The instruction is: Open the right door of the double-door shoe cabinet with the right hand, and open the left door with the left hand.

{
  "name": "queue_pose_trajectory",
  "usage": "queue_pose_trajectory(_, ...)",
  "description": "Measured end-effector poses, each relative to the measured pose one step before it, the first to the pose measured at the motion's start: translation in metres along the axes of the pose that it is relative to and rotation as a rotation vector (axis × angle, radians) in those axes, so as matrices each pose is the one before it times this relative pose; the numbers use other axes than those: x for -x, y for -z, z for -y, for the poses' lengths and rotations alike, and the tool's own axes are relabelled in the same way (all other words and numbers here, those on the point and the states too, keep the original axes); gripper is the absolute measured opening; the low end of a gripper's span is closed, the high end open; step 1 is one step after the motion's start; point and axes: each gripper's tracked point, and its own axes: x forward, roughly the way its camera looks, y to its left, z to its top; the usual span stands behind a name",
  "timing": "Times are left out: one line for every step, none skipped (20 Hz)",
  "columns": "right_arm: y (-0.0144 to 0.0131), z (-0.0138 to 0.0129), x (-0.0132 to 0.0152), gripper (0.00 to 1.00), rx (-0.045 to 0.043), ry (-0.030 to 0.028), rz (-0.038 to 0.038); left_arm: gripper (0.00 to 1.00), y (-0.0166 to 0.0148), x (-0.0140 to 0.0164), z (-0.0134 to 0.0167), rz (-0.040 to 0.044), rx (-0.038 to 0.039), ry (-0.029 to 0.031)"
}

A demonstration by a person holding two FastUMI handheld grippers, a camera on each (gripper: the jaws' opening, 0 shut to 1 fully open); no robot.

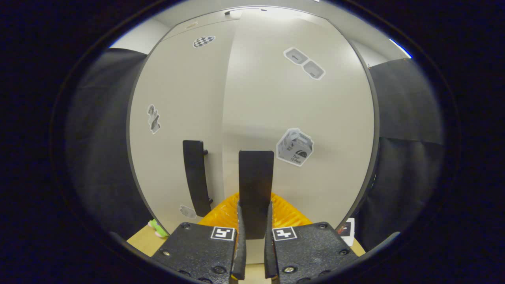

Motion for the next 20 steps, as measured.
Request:
queue_pose_trajectory(0.001, 0.00165, 0.00645, 0.22, 0.00458, -0.0036, 0.00094, 0.96, 0.00062, 0.00069, 0.00353, -0.00077, 0.0019, 0.00819)
queue_pose_trajectory(0.00132, 0.0025, 0.00672, 0.22, 0.00025, -0.0037, 0.00043, 0.96, 0.00099, 0.00253, 0.00272, -0.00205, 0.00214, 0.00695)
queue_pose_trajectory(0.00083, 0.00251, 0.00748, 0.22, -0.00112, -0.00583, 0.00018, 0.96, 0.00083, 0.00289, 0.00316, 0.00024, 0.00092, 0.01052)
queue_pose_trajectory(0.00159, 0.0031, 0.00721, 0.21, -0.00253, -0.00462, 0.00049, 0.96, 0.00112, 0.00249, 0.00248, 0.00049, -0.00136, 0.00654)
queue_pose_trajectory(0.00033, 0.00294, 0.00707, 0.21, -0.00494, -0.00373, 0.00038, 0.96, 0.00086, 0.00195, 0.00269, 0.0004, -0.00199, 0.00829)
queue_pose_trajectory(0.00174, 0.00415, 0.00762, 0.21, -0.00753, -0.00347, 0.00251, 0.96, 0.00002, 0.00273, 0.00346, 0.00095, -0.00101, 0.00726)
queue_pose_trajectory(0.00065, 0.00272, 0.00617, 0.21, -0.0069, -0.00309, 0.00214, 0.96, -0.00005, 0.00058, 0.00269, 0.00054, -0.00014, 0.00777)
queue_pose_trajectory(0.00171, 0.00395, 0.00655, 0.2, -0.00069, -0.00247, 0.00223, 0.96, 0.00076, 0.00133, 0.00351, -0.00114, 0.00015, 0.00703)
queue_pose_trajectory(0.00046, 0.00415, 0.00628, 0.2, 0.00218, -0.00158, 0.00262, 0.96, 0.00038, 0.00108, 0.00324, -0.00061, 0.00006, 0.00596)
queue_pose_trajectory(0.00115, 0.00298, 0.00579, 0.2, 0.00294, -0.00343, -0.00059, 0.96, -0.00046, 0.00102, 0.00255, 0.00237, 0.00017, 0.00756)
queue_pose_trajectory(0.00109, 0.00486, 0.0069, 0.2, -0.00522, -0.0016, -0.00113, 0.96, -0.0007, 0.00095, 0.00269, 0.00254, -0.00178, 0.00453)
queue_pose_trajectory(0.00186, 0.00476, 0.00661, 0.2, -0.00455, -0.00218, -0.00153, 0.96, -0.0003, 0.00056, 0.00259, 0.00068, -0.0027, 0.0056)
queue_pose_trajectory(0.0008, 0.00437, 0.00587, 0.2, -0.00297, -0.00036, 0.00126, 0.96, -0.00005, -0.00037, 0.00395, 0.00048, -0.00091, 0.00551)
queue_pose_trajectory(0.00143, 0.00595, 0.00598, 0.19, 0.00014, 0.00212, 0.00073, 0.96, -0.00017, 0.00051, 0.00381, -0.00036, 0.00072, 0.00681)
queue_pose_trajectory(0.00028, 0.0046, 0.00527, 0.19, -0.00311, 0.00249, 0.00059, 0.96, -0.0003, -0.00102, 0.00344, 0.0003, 0.00029, 0.0073)
queue_pose_trajectory(0.00061, 0.00533, 0.0064, 0.19, -0.00401, 0.00178, -0.00043, 0.96, -0.00092, -0.00112, 0.00403, 0.0004, 0.00119, 0.00806)
queue_pose_trajectory(0.00116, 0.00485, 0.00476, 0.19, -0.00251, -0.00012, -0.00244, 0.96, -0.00123, -0.00085, 0.00466, 0.00161, 0.00161, 0.00721)
queue_pose_trajectory(0.00072, 0.00585, 0.00445, 0.19, -0.00418, 0.0011, -0.00045, 0.96, -0.00167, -0.00087, 0.00493, 0.00229, 0.00083, 0.00811)
queue_pose_trajectory(-0.0001, 0.00586, 0.00506, 0.19, 0.00376, 0.00157, -0.00221, 0.96, -0.00056, -0.00109, 0.00372, 0.00123, -0.00008, 0.00647)
queue_pose_trajectory(0.00099, 0.00643, 0.00545, 0.19, -0.00058, 0.00333, -0.0009, 0.96, 0.00098, -0.00143, 0.00492, 0.00125, -0.00021, 0.00809)
